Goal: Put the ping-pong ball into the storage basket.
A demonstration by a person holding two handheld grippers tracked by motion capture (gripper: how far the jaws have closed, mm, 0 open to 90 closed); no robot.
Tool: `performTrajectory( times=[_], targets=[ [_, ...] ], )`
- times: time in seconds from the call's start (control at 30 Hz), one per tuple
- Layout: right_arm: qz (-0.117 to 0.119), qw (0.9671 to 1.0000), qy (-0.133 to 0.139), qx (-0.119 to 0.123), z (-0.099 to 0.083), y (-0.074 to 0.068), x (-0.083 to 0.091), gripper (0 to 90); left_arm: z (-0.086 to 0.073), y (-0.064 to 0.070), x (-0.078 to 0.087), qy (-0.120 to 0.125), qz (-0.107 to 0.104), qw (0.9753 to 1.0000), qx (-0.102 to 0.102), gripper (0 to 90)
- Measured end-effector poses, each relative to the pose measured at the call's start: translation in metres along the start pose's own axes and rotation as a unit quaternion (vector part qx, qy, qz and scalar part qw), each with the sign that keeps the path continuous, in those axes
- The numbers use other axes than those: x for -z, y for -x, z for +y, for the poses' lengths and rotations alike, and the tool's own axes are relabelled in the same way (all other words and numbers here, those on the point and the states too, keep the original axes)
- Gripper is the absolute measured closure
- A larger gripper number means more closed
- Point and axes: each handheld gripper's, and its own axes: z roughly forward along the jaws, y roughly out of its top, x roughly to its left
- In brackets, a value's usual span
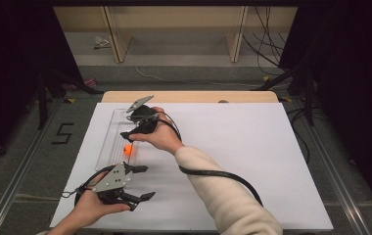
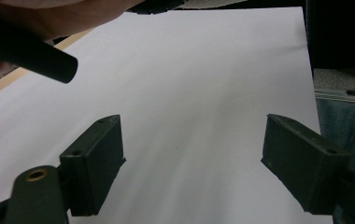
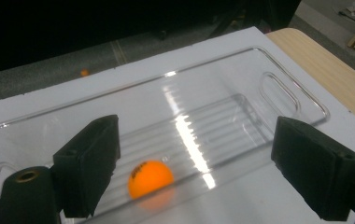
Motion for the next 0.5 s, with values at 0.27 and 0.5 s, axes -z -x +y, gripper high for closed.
performTrajectory(
  times=[0.27, 0.5],
  targets=[
    [-0.014, 0.9999, 0.001, -0.010, -0.010, 0.009, 0.017, 16.6, 0.000, 0.000, 0.000, -0.001, 0.002, 1.0000, 0.001, 20.1],
    [-0.023, 0.9996, 0.003, -0.014, -0.017, 0.014, 0.030, 16.6, 0.000, 0.000, 0.000, 0.000, 0.002, 1.0000, 0.002, 20.1]
  ],
)
